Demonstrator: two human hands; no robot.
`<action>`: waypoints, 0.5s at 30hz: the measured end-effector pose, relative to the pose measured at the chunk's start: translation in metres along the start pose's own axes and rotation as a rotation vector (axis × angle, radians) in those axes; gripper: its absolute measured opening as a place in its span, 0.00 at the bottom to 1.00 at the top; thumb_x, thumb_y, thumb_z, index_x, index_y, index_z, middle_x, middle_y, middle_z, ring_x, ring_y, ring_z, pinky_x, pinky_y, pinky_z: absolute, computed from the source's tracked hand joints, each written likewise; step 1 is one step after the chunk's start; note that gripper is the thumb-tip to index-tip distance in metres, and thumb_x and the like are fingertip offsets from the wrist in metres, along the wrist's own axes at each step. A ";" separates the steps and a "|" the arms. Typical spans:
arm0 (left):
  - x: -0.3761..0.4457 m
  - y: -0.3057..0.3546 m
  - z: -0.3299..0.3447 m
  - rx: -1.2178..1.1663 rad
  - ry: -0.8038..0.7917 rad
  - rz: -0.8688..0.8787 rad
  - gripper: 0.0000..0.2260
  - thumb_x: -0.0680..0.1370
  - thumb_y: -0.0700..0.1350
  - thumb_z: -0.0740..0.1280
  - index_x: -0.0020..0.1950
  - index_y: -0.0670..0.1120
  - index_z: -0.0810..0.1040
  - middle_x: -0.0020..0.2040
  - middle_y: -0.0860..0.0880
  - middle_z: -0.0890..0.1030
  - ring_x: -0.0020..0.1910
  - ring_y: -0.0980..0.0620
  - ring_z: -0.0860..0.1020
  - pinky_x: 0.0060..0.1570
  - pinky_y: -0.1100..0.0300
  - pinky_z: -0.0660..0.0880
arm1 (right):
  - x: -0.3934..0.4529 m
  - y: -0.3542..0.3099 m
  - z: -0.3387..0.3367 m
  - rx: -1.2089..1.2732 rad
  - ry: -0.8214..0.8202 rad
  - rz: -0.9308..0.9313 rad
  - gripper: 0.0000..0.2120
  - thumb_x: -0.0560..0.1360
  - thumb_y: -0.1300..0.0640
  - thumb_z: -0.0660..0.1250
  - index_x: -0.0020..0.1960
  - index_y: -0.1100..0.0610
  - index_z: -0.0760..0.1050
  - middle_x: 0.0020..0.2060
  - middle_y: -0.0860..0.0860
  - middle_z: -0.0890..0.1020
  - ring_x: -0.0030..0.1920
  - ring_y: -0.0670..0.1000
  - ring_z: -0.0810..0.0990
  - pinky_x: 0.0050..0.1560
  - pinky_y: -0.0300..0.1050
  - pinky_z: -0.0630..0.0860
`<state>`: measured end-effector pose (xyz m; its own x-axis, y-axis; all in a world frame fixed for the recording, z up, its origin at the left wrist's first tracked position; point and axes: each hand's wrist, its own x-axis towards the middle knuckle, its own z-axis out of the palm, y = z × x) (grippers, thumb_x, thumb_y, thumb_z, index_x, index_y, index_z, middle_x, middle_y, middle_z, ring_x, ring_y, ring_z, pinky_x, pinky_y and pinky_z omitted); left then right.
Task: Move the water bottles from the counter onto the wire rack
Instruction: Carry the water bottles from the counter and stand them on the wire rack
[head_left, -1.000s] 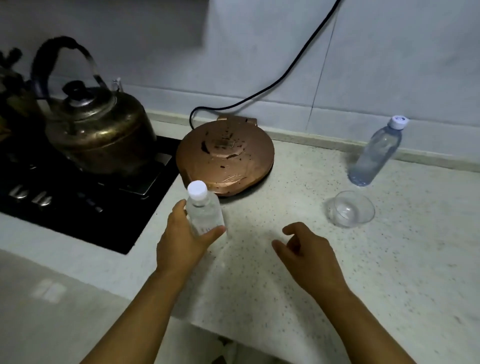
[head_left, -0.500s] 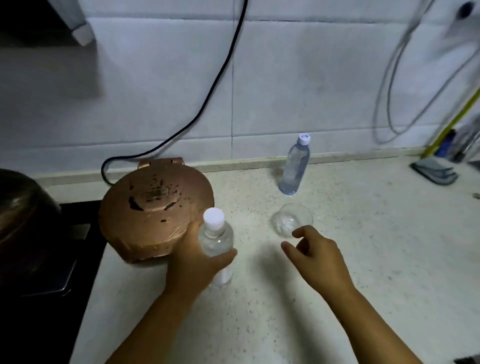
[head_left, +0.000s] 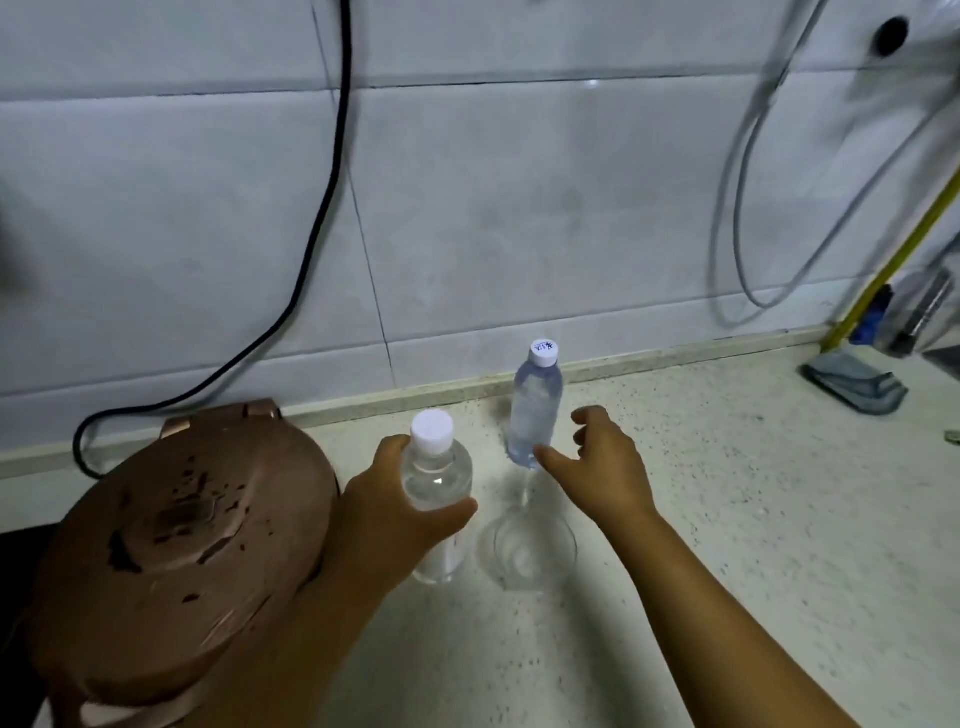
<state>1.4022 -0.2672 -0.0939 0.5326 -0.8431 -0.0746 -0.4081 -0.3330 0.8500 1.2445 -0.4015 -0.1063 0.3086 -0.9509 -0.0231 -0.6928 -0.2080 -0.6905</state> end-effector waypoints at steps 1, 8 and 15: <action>0.008 0.000 0.001 0.018 0.007 0.007 0.31 0.62 0.50 0.79 0.60 0.45 0.71 0.54 0.45 0.80 0.51 0.45 0.80 0.55 0.45 0.77 | 0.014 -0.001 0.004 0.020 -0.009 0.001 0.29 0.69 0.44 0.70 0.64 0.57 0.67 0.58 0.55 0.78 0.54 0.55 0.79 0.45 0.42 0.70; 0.044 -0.017 0.003 0.028 0.056 -0.008 0.25 0.57 0.61 0.76 0.50 0.61 0.71 0.43 0.59 0.79 0.45 0.65 0.79 0.41 0.69 0.72 | 0.082 0.005 0.043 0.185 -0.007 0.035 0.37 0.66 0.48 0.74 0.68 0.57 0.61 0.64 0.56 0.74 0.60 0.57 0.76 0.55 0.47 0.72; 0.053 -0.037 0.006 -0.008 0.001 -0.033 0.36 0.54 0.66 0.72 0.59 0.55 0.71 0.51 0.55 0.81 0.51 0.57 0.80 0.50 0.57 0.78 | 0.097 0.014 0.069 0.327 0.134 0.022 0.30 0.62 0.52 0.77 0.57 0.50 0.64 0.47 0.44 0.75 0.42 0.44 0.73 0.39 0.32 0.67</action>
<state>1.4412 -0.3022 -0.1328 0.5464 -0.8313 -0.1022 -0.3841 -0.3572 0.8514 1.3096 -0.4804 -0.1677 0.1929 -0.9804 0.0396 -0.4459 -0.1235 -0.8865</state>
